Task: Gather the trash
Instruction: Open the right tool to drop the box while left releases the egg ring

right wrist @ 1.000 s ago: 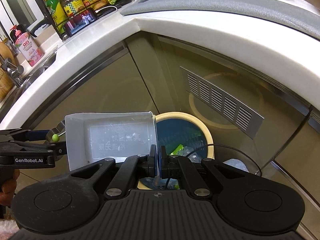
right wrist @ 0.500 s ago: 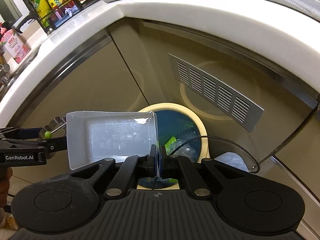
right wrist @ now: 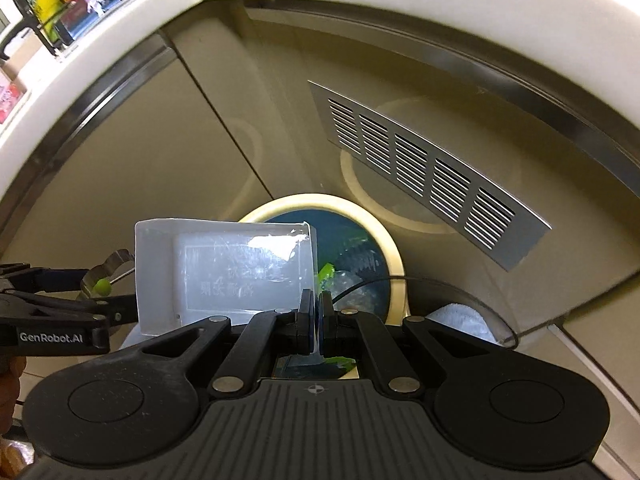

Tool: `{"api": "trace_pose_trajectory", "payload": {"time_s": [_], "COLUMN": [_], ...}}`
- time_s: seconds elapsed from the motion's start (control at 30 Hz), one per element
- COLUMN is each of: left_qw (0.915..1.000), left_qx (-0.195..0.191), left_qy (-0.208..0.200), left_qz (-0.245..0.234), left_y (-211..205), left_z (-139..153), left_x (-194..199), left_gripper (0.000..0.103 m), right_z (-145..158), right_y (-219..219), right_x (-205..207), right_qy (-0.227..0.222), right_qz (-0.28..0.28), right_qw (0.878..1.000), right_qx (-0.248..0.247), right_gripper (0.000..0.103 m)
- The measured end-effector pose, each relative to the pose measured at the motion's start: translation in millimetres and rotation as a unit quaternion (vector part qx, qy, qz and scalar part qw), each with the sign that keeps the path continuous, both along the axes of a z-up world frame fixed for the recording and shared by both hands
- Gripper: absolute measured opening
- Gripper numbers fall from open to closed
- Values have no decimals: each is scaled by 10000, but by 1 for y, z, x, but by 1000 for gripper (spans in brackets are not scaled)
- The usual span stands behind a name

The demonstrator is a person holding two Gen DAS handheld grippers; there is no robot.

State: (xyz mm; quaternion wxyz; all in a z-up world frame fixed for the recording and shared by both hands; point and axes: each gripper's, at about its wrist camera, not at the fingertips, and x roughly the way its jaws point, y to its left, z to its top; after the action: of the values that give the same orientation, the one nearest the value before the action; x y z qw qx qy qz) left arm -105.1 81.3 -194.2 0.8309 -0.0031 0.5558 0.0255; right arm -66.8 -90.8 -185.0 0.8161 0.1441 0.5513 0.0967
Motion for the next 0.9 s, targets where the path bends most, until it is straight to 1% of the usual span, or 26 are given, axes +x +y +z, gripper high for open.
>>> {"api": "trace_pose_trajectory", "payload": {"time_s": [0.3, 0.37, 0.43, 0.47, 0.5, 0.53, 0.57, 0.6, 0.63, 0.7, 0.83, 0.9], "left_qw": [9993, 9989, 9981, 9973, 9966, 9965, 9966, 9967, 9969, 9972, 9978, 9980], "left_qx": [139, 113, 41, -31, -81, -104, -90, -52, -5, 54, 69, 114], "left_qy": [337, 431, 561, 650, 727, 735, 726, 725, 731, 716, 661, 619], "left_qz": [-130, -170, -269, -341, -386, -390, -377, -347, -306, -210, -71, -19], "left_y": [-7, -8, -10, -10, -10, -9, -7, -5, -3, 2, 13, 15], "left_z": [-26, -32, -36, -39, -40, -40, -39, -39, -39, -37, -27, -21], "left_x": [28, 31, 33, 37, 37, 37, 36, 35, 34, 31, 17, 7], "left_gripper": [89, 89, 90, 95, 103, 103, 103, 103, 103, 103, 103, 103], "right_z": [-18, -23, -26, -27, -28, -29, -30, -30, -30, -28, -23, -20], "right_y": [6, 9, 9, 9, 9, 8, 7, 6, 4, 1, -2, -4], "right_x": [21, 25, 29, 32, 34, 36, 38, 39, 40, 39, 31, 25], "right_qy": [171, 206, 232, 240, 253, 287, 338, 390, 438, 409, 460, 526], "right_qz": [56, 72, 71, 59, 31, -19, -82, -151, -241, -334, -324, -331], "right_qw": [9997, 9996, 9995, 9996, 9996, 9995, 9994, 9991, 9987, 9986, 9984, 9981], "right_qx": [-151, -169, -188, -168, -144, -113, -79, -60, -56, -49, -29, 38], "right_gripper": [3, 3, 5, 7, 11, 17, 37, 60, 66, 67, 69, 73]}}
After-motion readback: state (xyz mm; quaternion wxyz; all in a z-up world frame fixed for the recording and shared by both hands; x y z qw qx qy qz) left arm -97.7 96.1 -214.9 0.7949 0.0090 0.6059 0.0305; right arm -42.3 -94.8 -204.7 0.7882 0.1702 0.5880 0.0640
